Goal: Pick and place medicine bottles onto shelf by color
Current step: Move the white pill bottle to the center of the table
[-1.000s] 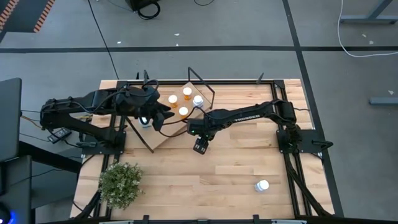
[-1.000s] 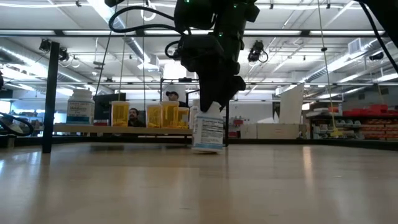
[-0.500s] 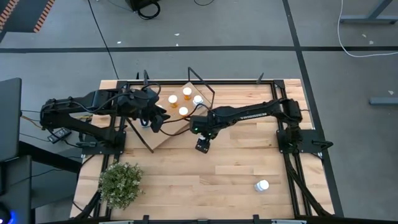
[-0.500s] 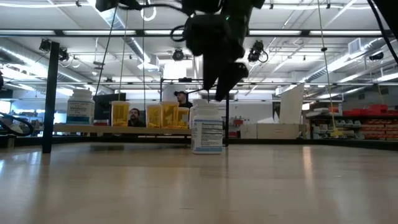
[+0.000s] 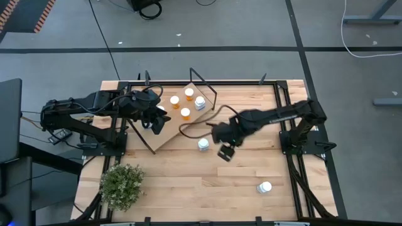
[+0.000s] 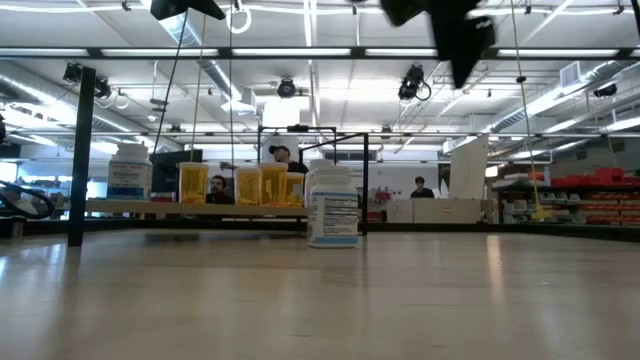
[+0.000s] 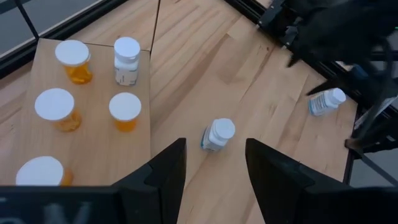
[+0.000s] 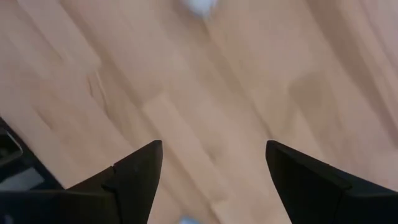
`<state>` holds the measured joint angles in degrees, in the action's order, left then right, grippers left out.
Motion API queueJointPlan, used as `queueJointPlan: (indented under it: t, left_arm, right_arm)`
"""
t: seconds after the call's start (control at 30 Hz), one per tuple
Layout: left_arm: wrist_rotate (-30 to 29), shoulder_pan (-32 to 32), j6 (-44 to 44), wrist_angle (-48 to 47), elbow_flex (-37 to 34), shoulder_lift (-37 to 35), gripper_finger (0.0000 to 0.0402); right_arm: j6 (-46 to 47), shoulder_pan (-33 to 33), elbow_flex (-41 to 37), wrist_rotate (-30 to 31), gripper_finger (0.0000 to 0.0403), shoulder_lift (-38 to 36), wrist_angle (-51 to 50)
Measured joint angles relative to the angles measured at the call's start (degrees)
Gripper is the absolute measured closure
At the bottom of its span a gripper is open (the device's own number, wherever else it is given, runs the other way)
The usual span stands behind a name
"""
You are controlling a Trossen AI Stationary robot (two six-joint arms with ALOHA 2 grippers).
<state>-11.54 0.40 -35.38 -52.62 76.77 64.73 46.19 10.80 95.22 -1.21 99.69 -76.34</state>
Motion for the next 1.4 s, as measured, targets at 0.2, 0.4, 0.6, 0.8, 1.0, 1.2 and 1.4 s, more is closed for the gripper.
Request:
queueJointPlan:
  t: [0.2, 0.4, 0.6, 0.8, 1.0, 1.2, 1.4]
  left_arm:
    - [0.0, 0.0, 0.1, 0.0, 0.0, 0.0, 0.023]
    - [0.0, 0.0, 0.6, 0.0, 0.0, 0.0, 0.023]
    - [0.2, 0.0, 1.5, 0.0, 0.0, 0.0, 0.023]
    - [0.6, 0.0, 1.6, 0.0, 0.0, 0.0, 0.023]
    - [0.9, 0.0, 1.6, 0.0, 0.0, 0.0, 0.023]
    - [0.9, -0.1, 1.5, 0.0, 0.0, 0.0, 0.023]
    - [0.9, -1.0, 1.5, 0.0, 0.0, 0.0, 0.023]
  right_arm:
    - [11.3, 8.7, -3.2, -0.9, 0.0109, -4.1, -2.3]
    - [29.5, 18.4, -9.3, -1.6, 0.0109, -9.8, 0.3]
    - [46.3, 30.0, -16.2, -2.3, 0.0109, -11.7, 5.5]
    - [44.3, 36.8, -20.7, -0.5, 0.0102, -11.7, 10.4]
    - [41.9, 40.5, -24.2, -0.3, 0.0076, -11.7, 10.7]
    - [41.9, 42.2, -28.4, 1.7, 0.0048, -11.7, 13.1]
    - [41.9, 42.2, -32.3, 2.3, 0.0036, -11.7, 17.6]
